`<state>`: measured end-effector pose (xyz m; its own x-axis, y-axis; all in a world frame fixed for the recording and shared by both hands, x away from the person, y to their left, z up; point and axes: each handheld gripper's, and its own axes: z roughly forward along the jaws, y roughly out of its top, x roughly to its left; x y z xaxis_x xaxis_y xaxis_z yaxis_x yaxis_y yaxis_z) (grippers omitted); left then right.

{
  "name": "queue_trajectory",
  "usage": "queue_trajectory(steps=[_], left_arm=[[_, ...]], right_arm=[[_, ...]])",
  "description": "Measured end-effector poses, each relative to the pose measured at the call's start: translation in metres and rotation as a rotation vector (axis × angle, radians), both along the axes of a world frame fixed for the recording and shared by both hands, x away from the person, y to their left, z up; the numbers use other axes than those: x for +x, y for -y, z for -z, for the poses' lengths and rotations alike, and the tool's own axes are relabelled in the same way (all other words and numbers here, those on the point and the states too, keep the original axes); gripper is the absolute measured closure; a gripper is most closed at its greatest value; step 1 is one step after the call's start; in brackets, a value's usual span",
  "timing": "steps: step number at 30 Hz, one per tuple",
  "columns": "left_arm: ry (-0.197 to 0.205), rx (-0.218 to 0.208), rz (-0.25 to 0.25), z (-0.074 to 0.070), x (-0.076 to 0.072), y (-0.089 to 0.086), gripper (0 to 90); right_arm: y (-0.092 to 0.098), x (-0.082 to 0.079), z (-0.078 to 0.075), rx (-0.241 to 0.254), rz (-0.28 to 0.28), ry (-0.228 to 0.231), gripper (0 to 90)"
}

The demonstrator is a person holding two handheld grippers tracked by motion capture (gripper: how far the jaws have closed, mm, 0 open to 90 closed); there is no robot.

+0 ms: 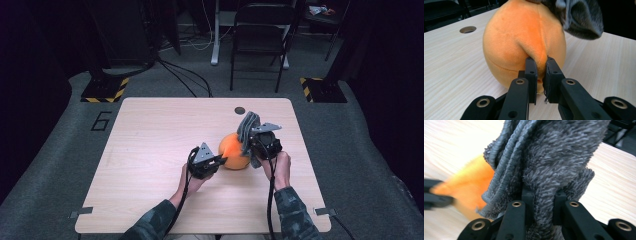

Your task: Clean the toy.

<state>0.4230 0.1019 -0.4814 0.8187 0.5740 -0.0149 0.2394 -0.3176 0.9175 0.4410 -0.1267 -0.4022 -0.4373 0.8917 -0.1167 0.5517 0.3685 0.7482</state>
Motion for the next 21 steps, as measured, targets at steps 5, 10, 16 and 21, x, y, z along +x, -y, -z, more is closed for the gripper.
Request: queue_trajectory(steps=[5, 10, 16, 21], left_arm=[[0.012, 0.004, 0.008, 0.0, -0.001, 0.001, 82.6], [0.011, 0.026, 0.019, 0.001, -0.003, 0.003, 82.6], [0.017, 0.024, 0.028, 0.001, -0.003, 0.004, 82.6], [0.013, 0.022, 0.028, 0.001, -0.003, 0.004, 82.6]], right_arm=[[-0.018, -0.014, -0.021, 0.043, -0.107, 0.042, 78.1], [-0.045, -0.015, -0.001, -0.039, -0.18, -0.018, 78.1], [-0.033, -0.009, 0.001, -0.044, -0.124, -0.005, 78.3], [-0.021, -0.005, 0.001, -0.051, -0.064, 0.012, 78.3]])
